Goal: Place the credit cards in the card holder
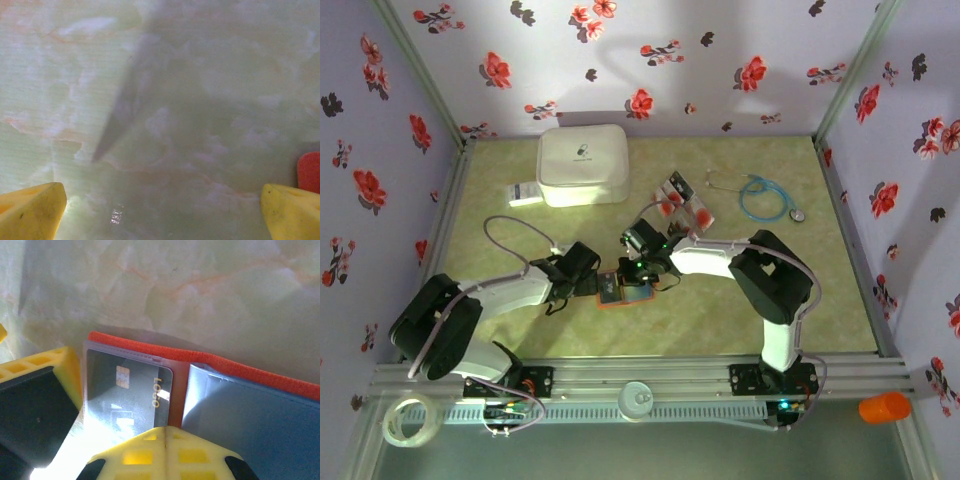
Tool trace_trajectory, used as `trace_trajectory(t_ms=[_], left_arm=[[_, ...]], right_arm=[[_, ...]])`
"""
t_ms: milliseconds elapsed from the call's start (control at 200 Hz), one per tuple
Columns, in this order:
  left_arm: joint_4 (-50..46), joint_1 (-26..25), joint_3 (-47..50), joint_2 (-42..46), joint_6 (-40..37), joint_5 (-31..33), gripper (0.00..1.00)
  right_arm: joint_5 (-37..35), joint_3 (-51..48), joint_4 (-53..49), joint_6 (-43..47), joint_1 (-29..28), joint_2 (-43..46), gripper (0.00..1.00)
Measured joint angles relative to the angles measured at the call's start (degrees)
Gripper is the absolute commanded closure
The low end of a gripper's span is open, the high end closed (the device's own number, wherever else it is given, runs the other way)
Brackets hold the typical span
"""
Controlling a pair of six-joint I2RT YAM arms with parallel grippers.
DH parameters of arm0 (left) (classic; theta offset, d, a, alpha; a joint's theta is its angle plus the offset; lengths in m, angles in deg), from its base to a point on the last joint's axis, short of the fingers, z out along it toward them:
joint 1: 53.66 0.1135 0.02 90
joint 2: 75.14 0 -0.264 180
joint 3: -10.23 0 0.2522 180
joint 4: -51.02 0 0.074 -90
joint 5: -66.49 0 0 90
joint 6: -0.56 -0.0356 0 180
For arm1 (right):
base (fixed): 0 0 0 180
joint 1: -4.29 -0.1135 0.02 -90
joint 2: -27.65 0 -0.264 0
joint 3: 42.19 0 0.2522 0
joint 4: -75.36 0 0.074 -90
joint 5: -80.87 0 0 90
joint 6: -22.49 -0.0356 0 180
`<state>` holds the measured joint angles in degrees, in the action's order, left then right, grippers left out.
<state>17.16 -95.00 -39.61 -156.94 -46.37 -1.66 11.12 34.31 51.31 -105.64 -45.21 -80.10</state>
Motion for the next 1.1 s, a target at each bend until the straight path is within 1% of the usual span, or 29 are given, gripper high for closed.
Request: trace_trajectory(t_ms=[320,525,715,895,1100], left_arm=[[0.13,0.13,0.0,0.0,-0.22,0.0,0.0],[-0.72,1.46,0.0,1.77,-0.68,0.0,0.0],[-2.05,2.89,0.0,5.07,-1.49,0.0,0.0],[-3.39,3.91,0.0,7.98,-1.9,0.0,0.0],[-5.51,4.13,-1.16,11.08,-3.1,-0.92,0.0]], right_arm=[[0.59,0.0,1.05,-0.9,0.0,-0.09,1.0],[0.5,0.09,0.5,-0.83,0.28,0.57,1.0],[-0.33,0.07,-1.6,-0.13,2.32,5.01,0.91],[-1.77,-0.7,-3.13,1.25,4.5,9.03,0.84],[-5.16,-3.3,-6.64,3.56,6.1,11.34,0.71]])
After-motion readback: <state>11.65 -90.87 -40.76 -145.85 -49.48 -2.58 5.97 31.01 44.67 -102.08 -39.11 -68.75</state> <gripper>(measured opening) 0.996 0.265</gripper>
